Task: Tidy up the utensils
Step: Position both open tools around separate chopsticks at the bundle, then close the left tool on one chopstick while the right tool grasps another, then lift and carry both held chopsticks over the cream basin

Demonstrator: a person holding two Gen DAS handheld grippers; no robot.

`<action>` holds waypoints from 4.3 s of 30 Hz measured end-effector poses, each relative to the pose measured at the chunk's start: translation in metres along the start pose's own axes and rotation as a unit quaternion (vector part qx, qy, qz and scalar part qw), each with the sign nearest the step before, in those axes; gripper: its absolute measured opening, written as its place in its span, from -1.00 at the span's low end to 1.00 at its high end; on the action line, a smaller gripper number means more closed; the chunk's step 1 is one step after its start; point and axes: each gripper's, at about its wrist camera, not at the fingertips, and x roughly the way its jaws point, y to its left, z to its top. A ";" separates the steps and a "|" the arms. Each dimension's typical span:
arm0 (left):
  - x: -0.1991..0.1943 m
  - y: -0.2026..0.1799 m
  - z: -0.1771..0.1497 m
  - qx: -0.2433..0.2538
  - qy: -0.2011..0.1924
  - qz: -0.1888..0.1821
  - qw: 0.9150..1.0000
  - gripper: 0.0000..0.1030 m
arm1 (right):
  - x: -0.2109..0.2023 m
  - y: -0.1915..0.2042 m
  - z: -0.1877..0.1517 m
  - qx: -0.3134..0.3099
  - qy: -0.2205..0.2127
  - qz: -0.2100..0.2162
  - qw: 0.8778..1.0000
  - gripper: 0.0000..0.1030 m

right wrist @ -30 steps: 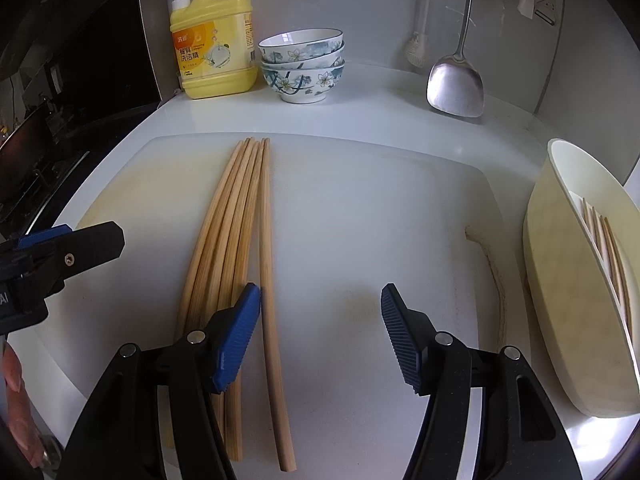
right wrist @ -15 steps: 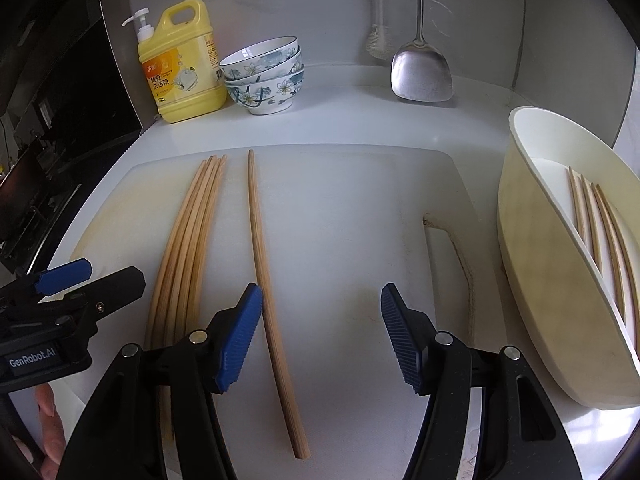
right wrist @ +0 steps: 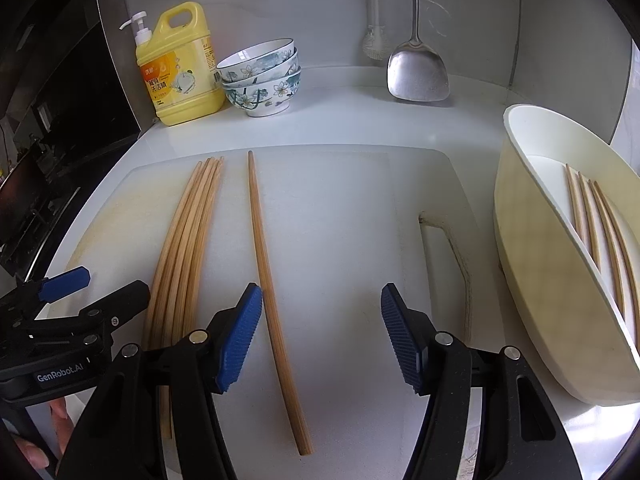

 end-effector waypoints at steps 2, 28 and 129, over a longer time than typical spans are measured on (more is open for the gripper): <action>-0.001 0.008 -0.001 -0.002 -0.004 0.008 1.000 0.86 | 0.000 -0.001 0.000 0.002 0.001 0.003 1.000 0.15; 0.001 0.011 0.003 -0.013 0.002 -0.003 1.000 0.88 | 0.001 0.001 0.002 0.003 0.001 0.009 1.000 0.15; -0.036 -0.342 0.079 0.293 0.058 -0.235 0.925 -0.86 | -0.111 -0.251 0.025 0.219 -0.012 -0.119 0.968 -0.87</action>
